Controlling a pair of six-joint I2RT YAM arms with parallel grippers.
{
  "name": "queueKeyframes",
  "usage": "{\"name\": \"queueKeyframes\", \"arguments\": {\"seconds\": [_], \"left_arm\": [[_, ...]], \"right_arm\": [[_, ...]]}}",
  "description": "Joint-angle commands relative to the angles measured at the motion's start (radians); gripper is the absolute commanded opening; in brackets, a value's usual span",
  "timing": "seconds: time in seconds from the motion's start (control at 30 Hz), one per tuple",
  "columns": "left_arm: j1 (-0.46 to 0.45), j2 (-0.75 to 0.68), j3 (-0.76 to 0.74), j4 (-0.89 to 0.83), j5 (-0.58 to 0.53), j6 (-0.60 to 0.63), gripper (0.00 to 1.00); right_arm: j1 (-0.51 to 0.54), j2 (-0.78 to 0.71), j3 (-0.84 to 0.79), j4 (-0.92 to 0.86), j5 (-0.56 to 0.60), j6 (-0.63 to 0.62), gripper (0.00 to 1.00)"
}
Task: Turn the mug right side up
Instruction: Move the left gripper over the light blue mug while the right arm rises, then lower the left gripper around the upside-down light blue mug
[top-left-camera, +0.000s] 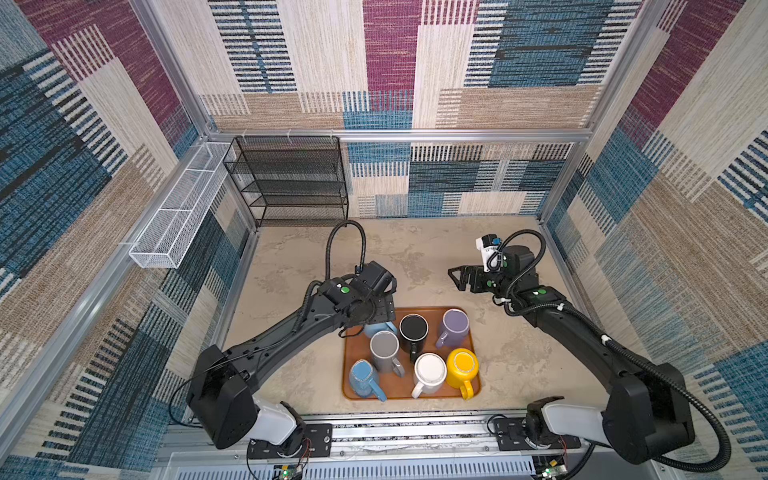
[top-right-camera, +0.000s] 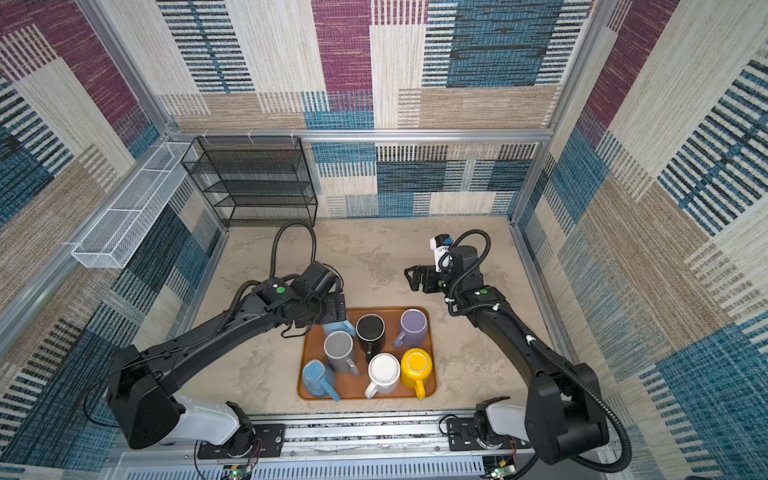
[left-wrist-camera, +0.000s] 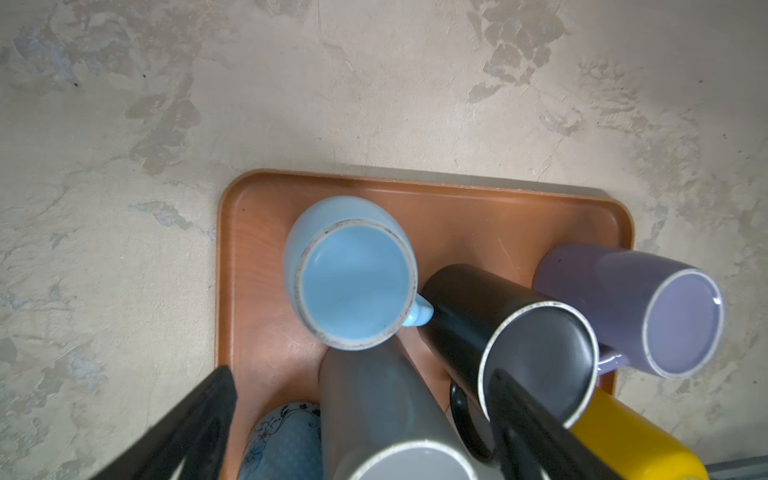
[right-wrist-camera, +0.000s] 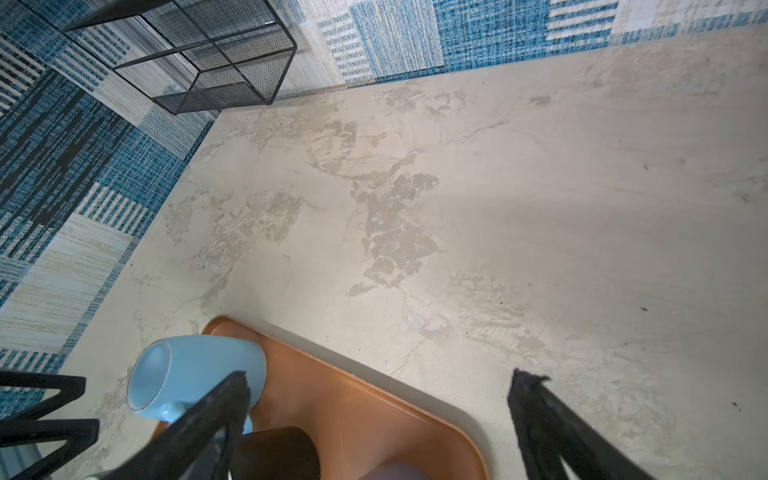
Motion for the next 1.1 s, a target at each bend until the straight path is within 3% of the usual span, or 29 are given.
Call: {"name": "queueKeyframes", "arguments": {"seconds": [0.0, 0.67, 1.07], "left_arm": [[-0.019, 0.049, 0.039, -0.07, -0.046, -0.017, 0.91], [-0.029, 0.286, 0.187, -0.195, -0.175, 0.106, 0.89], [-0.027, 0.277, 0.158, -0.264, -0.167, 0.165, 0.84]], "right_arm": [[0.002, -0.001, 0.007, 0.003, 0.029, -0.009, 1.0], [0.004, -0.013, -0.007, 0.037, 0.014, 0.008, 1.0], [0.006, -0.002, -0.002, 0.043, 0.006, 0.021, 1.0]]}}
